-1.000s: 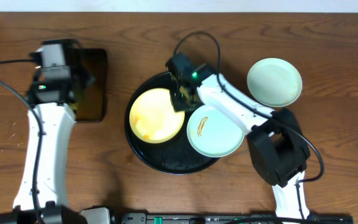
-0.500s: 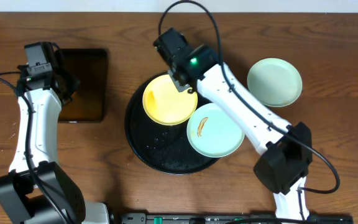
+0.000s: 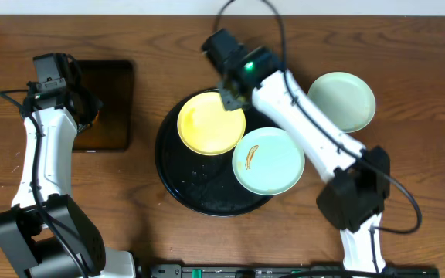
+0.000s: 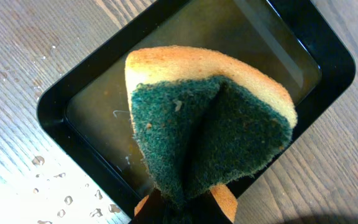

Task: Clean dirty plates on tray and stack at the side
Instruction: 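Lift the yellow plate with the right gripper toward the right side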

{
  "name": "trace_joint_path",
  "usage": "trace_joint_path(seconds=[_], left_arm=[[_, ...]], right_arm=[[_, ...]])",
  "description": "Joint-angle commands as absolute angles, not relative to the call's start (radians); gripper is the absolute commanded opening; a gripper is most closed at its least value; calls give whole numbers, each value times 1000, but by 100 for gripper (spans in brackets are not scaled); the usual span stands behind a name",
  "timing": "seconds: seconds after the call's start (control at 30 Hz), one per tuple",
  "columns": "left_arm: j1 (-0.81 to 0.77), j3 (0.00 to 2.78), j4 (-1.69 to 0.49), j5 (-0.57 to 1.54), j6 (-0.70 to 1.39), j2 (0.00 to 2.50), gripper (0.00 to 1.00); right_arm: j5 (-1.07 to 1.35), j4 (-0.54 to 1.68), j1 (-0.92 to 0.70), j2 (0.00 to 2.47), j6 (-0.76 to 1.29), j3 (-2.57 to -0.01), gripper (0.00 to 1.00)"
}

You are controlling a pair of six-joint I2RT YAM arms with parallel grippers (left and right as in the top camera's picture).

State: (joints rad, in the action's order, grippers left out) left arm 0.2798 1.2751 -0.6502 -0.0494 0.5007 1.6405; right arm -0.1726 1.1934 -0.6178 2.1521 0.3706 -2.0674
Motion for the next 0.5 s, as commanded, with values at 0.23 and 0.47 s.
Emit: trace_joint_path(seconds=[0.23,0.47], left_arm=[[283,1267,-653,-36,474,1649,8],[283,1267,-653,-36,472,1649,7]], right_arm=[[137,1201,-545,2386,448,-2079,41],[130,1200,-568,2457,438,-2079,40]])
